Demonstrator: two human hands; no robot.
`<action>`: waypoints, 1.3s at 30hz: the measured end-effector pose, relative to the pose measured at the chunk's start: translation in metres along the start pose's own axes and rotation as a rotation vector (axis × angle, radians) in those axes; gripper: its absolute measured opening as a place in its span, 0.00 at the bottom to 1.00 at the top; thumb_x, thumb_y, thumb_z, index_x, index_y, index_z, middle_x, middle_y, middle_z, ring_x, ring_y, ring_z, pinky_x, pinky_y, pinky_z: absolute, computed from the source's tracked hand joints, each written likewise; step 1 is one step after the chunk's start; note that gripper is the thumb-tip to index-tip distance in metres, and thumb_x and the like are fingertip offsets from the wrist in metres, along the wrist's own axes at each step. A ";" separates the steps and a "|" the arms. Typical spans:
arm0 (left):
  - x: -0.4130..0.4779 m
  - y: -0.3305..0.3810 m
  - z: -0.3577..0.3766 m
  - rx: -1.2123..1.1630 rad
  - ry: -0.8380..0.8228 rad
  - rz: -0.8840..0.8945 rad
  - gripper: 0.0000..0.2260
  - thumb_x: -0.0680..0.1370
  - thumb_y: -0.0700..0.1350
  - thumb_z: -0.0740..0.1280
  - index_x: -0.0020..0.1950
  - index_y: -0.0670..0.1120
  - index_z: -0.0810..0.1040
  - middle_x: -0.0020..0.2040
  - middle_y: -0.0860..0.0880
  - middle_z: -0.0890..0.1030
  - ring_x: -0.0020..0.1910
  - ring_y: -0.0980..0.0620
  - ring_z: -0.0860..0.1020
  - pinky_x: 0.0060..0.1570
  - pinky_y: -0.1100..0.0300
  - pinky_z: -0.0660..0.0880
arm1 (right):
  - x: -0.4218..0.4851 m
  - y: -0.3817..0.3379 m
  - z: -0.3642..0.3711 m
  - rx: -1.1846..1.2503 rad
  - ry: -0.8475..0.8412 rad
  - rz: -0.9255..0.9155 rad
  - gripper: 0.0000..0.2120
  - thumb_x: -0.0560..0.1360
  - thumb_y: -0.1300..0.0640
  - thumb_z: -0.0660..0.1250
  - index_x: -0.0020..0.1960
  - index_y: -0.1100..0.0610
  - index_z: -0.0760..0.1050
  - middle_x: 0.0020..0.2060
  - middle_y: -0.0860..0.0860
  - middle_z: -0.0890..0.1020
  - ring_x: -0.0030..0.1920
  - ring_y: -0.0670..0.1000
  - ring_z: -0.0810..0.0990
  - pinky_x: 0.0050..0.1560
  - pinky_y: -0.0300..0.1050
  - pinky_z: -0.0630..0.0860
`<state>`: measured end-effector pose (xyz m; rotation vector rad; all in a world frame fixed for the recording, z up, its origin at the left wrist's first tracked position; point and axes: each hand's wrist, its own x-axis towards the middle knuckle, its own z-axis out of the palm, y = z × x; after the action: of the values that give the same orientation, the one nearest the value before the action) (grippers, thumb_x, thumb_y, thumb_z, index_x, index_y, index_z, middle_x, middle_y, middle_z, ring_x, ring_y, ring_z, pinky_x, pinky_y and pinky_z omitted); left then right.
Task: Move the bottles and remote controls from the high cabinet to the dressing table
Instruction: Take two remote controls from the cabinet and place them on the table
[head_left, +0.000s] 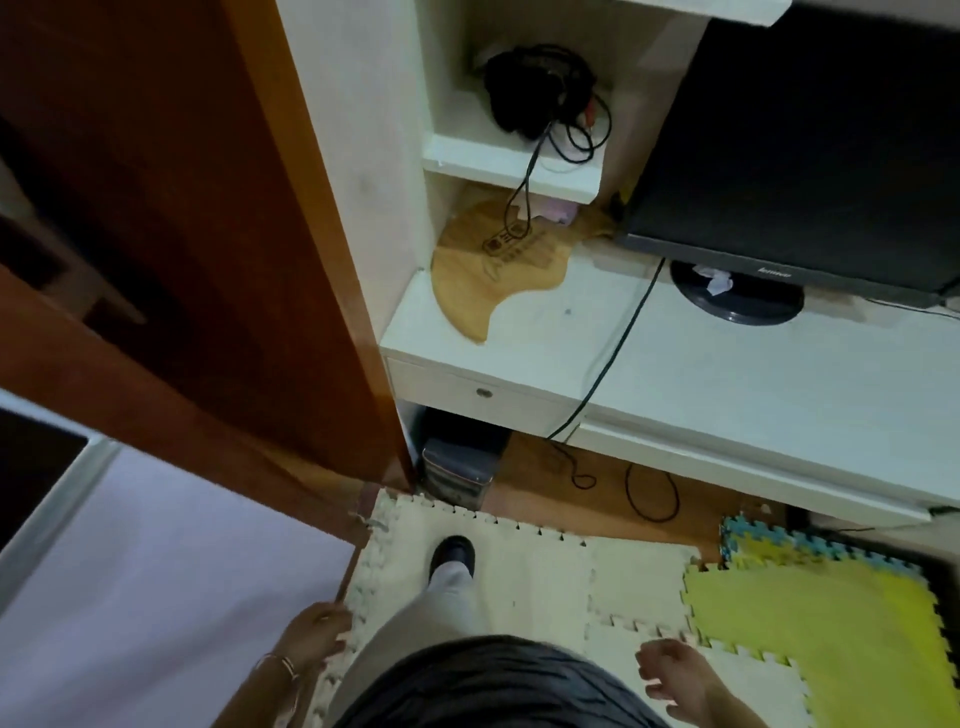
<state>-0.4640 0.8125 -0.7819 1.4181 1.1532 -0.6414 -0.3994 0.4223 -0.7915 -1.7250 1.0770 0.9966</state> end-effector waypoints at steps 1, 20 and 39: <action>0.003 0.016 -0.002 0.009 -0.016 0.024 0.08 0.77 0.33 0.60 0.38 0.39 0.73 0.35 0.43 0.74 0.33 0.47 0.70 0.14 0.71 0.66 | 0.002 -0.004 0.003 0.019 0.002 -0.004 0.15 0.77 0.65 0.59 0.31 0.60 0.69 0.24 0.54 0.69 0.22 0.49 0.63 0.25 0.37 0.57; -0.012 0.256 0.037 0.265 -0.107 0.662 0.05 0.77 0.41 0.63 0.49 0.50 0.76 0.50 0.45 0.79 0.53 0.46 0.78 0.50 0.62 0.72 | -0.088 -0.231 -0.004 -0.004 0.114 -0.728 0.09 0.76 0.58 0.63 0.56 0.55 0.74 0.48 0.54 0.80 0.52 0.54 0.80 0.43 0.40 0.72; -0.381 0.583 0.048 -0.208 0.123 2.176 0.08 0.69 0.47 0.64 0.45 0.60 0.73 0.47 0.62 0.79 0.50 0.63 0.77 0.56 0.69 0.73 | -0.463 -0.487 -0.149 0.298 0.541 -2.240 0.14 0.74 0.63 0.66 0.44 0.43 0.74 0.42 0.42 0.81 0.42 0.36 0.79 0.45 0.25 0.74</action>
<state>-0.0688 0.7305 -0.2126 1.6148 -0.6138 1.0684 -0.0622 0.5331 -0.2018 -1.6617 -0.7255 -0.9991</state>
